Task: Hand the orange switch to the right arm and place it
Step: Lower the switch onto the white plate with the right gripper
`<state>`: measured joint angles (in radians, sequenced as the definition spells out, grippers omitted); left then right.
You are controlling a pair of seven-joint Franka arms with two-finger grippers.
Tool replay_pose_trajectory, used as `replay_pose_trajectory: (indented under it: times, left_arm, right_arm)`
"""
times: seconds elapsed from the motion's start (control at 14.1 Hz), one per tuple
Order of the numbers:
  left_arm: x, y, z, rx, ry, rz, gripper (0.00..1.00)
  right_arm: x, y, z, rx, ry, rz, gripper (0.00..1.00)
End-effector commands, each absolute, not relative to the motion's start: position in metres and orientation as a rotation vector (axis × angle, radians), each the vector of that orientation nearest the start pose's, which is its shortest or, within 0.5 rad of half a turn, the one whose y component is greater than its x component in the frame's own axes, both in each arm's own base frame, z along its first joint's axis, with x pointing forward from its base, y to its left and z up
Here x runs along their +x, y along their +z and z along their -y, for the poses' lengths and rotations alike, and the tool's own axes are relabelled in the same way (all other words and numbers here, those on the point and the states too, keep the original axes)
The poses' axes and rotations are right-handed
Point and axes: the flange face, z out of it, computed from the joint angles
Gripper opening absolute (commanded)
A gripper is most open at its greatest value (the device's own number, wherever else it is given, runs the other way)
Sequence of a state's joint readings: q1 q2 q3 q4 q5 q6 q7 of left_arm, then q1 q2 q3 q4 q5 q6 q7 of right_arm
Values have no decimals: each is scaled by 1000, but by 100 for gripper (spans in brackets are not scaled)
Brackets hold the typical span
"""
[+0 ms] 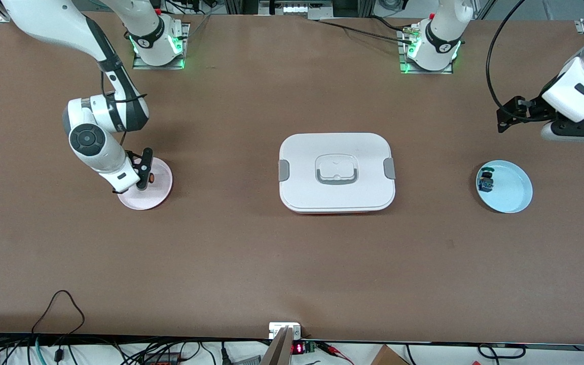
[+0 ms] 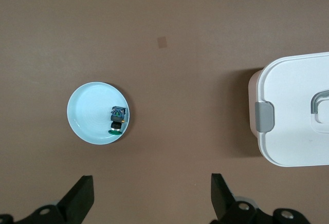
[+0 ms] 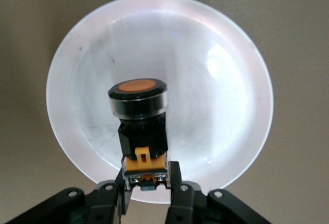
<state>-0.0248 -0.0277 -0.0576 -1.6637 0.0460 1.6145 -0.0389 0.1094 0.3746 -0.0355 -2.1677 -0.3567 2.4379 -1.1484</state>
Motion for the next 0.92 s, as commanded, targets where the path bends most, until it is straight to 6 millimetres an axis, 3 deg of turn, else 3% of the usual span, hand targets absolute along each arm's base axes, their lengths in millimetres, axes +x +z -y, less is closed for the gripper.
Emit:
replay_pose_trajectory:
  times: [0.0, 0.28, 0.35, 0.42, 0.49, 0.85]
  left_arm:
    - [536, 603, 40, -3072, 14, -62, 100]
    - [541, 606, 40, -3073, -8, -30, 100]
    - [539, 610, 41, -3071, -10, 2, 100]
    - [539, 611, 46, -3071, -15, 5, 100]
    - [541, 615, 47, -3074, -29, 3, 100]
    - [541, 621, 49, -3076, -50, 1, 100]
  right_arm:
    - [551, 203, -33, -2360, 312, 2280, 0]
    - [548, 197, -31, -2358, 317, 2272, 3]
    - [548, 197, -32, -2356, 316, 2274, 26]
    - [549, 198, -33, -2365, 309, 2270, 94]
    - [550, 200, -31, -2367, 301, 2271, 100]
    - [555, 233, -37, -2394, 247, 2294, 100]
